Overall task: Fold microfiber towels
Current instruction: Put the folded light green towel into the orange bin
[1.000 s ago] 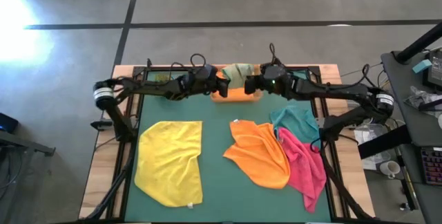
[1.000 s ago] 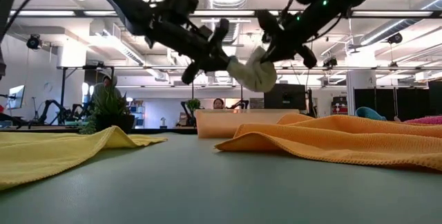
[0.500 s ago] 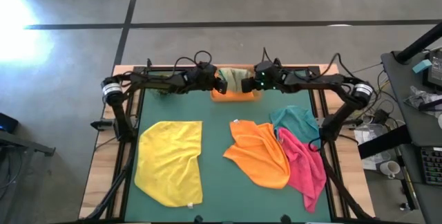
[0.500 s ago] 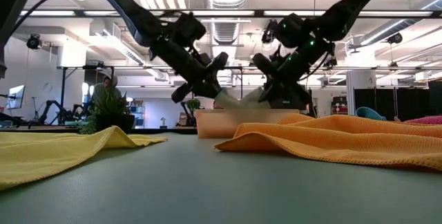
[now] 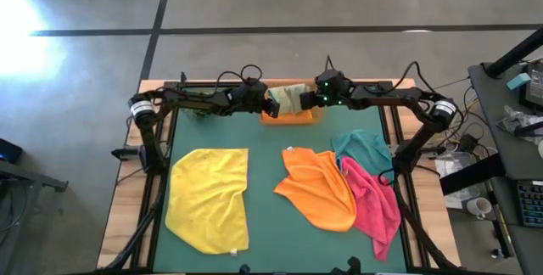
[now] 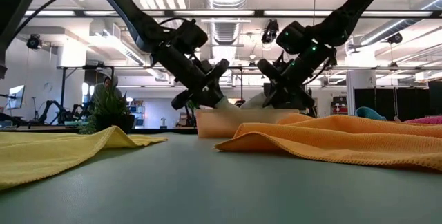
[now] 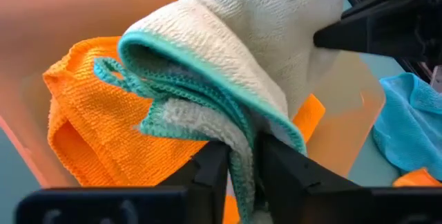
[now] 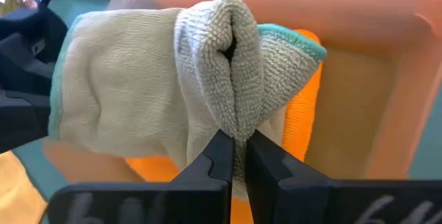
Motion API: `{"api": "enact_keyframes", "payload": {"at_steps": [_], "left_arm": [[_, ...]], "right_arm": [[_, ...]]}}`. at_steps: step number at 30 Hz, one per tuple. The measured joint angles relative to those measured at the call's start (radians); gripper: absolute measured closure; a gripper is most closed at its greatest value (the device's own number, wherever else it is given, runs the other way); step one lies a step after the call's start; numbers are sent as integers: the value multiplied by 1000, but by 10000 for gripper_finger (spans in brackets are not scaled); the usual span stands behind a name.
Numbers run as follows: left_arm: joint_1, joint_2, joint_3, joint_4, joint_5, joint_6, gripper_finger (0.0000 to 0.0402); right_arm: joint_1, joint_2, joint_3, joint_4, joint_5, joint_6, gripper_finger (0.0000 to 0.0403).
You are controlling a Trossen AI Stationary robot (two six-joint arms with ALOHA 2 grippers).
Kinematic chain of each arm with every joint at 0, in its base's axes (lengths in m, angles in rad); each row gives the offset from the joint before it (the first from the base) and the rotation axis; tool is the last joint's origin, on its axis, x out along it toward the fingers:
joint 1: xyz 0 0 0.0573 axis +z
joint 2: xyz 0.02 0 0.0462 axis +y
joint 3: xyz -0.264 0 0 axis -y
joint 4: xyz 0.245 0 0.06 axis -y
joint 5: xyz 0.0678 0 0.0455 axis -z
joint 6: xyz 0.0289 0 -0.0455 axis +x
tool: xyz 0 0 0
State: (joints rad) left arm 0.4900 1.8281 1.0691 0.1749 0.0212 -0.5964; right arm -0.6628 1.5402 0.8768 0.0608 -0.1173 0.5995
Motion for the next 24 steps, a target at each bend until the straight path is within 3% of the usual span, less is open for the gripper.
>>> {"api": "enact_keyframes", "payload": {"at_steps": [6, 10, 18, 24], "left_arm": [[4, -28, 0, 1, -17, 1, 278], [14, -43, 0, 0, -34, 2, 250], [23, -114, 0, -11, -38, 72, 242], [34, -221, 17, -115, -112, 158, 242]], "right_arm": [[-13, 0, 0, 0, -37, -27, 386], [-56, -7, 0, 1, -100, -28, 360], [-111, -77, 0, -2, -162, -50, 289], [-113, -125, 0, -4, -179, -84, 265]]}}
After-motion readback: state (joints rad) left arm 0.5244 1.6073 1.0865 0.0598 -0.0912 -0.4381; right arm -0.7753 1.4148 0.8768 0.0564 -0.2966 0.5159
